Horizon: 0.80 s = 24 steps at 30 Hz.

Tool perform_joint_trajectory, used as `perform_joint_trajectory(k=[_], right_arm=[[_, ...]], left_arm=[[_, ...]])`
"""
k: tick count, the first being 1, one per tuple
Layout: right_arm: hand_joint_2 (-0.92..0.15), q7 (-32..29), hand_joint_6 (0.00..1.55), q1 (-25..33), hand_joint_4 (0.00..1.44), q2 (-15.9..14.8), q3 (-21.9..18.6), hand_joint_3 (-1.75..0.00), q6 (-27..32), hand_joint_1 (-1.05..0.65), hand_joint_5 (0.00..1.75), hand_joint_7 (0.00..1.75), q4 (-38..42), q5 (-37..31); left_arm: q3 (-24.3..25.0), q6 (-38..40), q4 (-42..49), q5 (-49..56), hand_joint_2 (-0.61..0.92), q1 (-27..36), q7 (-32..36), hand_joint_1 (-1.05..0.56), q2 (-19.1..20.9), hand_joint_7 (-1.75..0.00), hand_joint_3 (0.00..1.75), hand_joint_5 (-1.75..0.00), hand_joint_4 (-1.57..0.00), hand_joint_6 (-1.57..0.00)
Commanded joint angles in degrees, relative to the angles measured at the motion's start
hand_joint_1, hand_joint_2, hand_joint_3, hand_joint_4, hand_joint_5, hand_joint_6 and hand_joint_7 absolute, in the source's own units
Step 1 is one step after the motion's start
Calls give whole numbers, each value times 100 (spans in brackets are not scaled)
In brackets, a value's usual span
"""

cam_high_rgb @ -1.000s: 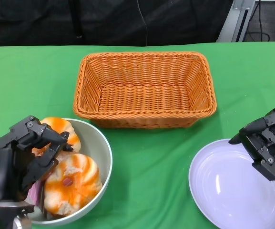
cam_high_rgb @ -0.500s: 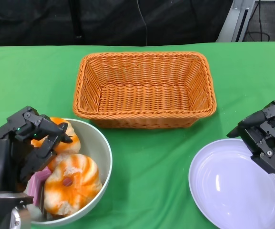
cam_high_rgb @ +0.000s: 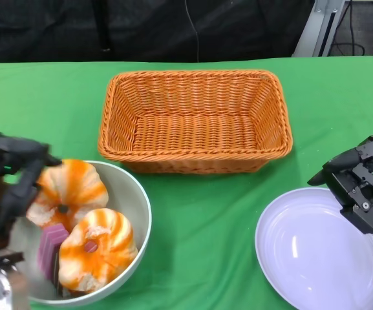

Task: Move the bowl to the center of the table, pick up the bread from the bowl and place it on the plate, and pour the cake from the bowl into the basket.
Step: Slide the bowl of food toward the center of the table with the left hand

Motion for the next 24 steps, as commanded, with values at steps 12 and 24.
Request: perform_joint_trajectory(k=[12,24], right_arm=[[-92,-55,78,-12,72,-37,3,-26,29,-20,145,103,-125,-14],[-92,-57,78,2,72,-38,13,-26,-20,-19,145,103,-126,-7]], left_arm=[[453,1045,-448,444,92,-26,703,-63,932,-1,18,-16,-68,-75],[199,2611,-974,845,92,355,547,-80,1558,0,37,0,-39,-35]])
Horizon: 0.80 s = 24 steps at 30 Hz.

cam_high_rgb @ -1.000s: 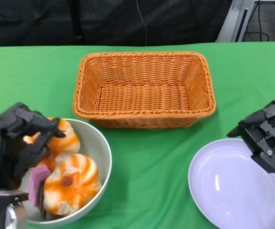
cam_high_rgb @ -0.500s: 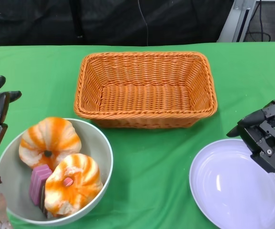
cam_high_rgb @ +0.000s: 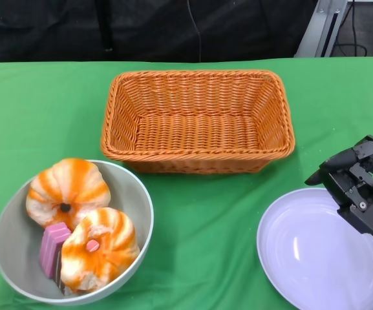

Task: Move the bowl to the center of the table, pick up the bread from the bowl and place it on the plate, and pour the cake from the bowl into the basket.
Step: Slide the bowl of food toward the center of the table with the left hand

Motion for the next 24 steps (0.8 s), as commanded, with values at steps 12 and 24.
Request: perform_joint_trajectory(k=[12,24], right_arm=[[-92,-23,78,14,72,-58,-50,-25,-20,-19,146,104,-81,-13],[-92,2,77,26,72,-71,-45,-25,25,-20,145,104,-101,26]], left_arm=[[-143,762,893,171,92,-238,-175,-84,344,0,43,0,-27,-25],[-313,1207,1282,188,92,-371,-362,-87,437,0,49,0,-17,-17]])
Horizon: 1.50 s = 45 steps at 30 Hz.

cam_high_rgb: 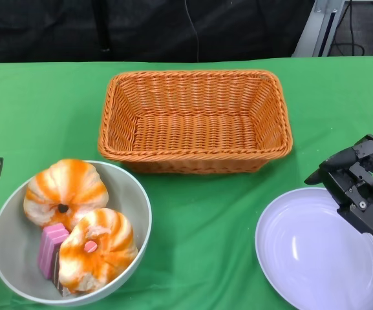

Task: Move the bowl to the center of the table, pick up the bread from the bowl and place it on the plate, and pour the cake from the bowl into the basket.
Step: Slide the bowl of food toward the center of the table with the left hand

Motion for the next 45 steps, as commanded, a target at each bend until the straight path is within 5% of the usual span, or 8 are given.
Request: perform_joint_trajectory(k=[1,22,45], right_arm=[[-92,11,77,10,72,-61,-59,-25,-18,-21,145,104,-46,23],[-92,-33,78,51,72,-43,-38,-26,33,-19,144,103,-118,-3],[-92,24,77,48,72,-87,-42,-25,58,-21,145,105,-109,37]], left_arm=[[-49,143,64,20,92,-89,-97,-87,140,0,49,0,-17,-16],[-535,1628,-592,715,92,-18,68,-78,275,-1,57,-1,-17,-16],[-984,2081,-708,1140,92,-12,-63,-82,363,0,57,-1,-21,-17]])
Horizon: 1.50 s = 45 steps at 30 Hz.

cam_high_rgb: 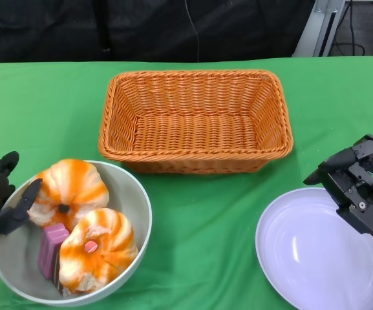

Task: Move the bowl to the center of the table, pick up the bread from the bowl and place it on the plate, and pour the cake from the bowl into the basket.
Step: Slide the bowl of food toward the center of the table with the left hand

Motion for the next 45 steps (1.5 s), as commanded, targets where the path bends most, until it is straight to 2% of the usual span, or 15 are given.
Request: perform_joint_trajectory(k=[1,15,20,28,45], right_arm=[[-92,24,77,11,72,-87,-70,-25,33,-20,145,105,-8,38],[-92,12,77,25,71,-76,-66,-27,6,-20,145,105,-24,3],[-92,-164,78,38,73,-25,-64,-26,-32,-19,144,106,-49,-133],[-92,-44,76,8,72,-50,-67,-26,-64,-20,145,107,10,-64],[-92,-71,77,-2,72,-12,-46,-24,-66,-21,145,106,25,-97]], left_arm=[[-41,74,-137,31,92,54,-62,-83,119,0,57,-2,-22,-18],[-389,171,-361,48,92,145,-299,-86,31,-2,57,-2,-25,-22],[-471,247,-458,-1,92,171,-339,-86,-39,-2,57,-3,-26,-24],[-485,375,-645,-207,92,229,-572,-85,-116,0,57,-1,-23,-18],[-591,1063,-1254,-163,92,299,-143,-83,-613,0,64,0,-14,-13]])
